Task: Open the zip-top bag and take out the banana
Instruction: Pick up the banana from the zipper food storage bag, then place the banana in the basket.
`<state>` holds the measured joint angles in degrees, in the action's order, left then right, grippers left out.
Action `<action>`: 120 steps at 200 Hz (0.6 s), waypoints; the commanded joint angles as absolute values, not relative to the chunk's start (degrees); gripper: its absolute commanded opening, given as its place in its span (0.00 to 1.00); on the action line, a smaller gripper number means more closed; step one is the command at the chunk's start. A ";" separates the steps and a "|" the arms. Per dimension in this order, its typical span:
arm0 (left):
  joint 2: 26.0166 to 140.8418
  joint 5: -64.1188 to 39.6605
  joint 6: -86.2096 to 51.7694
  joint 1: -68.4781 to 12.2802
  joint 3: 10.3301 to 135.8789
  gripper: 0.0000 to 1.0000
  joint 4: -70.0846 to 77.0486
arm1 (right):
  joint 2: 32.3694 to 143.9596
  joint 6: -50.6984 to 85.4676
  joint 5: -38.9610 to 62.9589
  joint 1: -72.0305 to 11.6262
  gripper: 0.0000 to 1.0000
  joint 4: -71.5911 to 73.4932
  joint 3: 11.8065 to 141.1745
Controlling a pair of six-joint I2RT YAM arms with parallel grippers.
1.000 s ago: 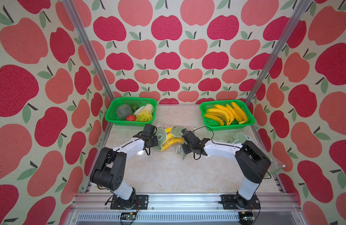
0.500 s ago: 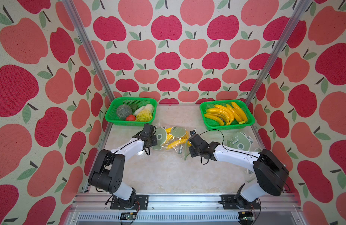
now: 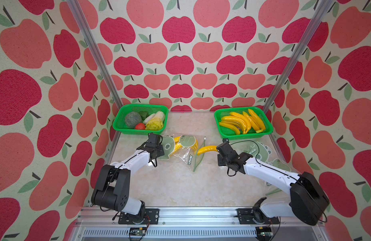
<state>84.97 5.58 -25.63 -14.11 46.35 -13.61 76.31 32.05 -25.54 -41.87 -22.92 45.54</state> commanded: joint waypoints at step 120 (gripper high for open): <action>83.31 4.49 -26.99 -12.76 44.22 0.00 -14.24 | 75.98 27.32 -25.23 -16.17 0.10 -23.18 59.62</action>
<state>84.73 5.06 -26.28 -13.15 45.15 -13.50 72.53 29.32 -25.43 -19.20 -23.75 56.12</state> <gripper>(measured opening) 0.049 0.098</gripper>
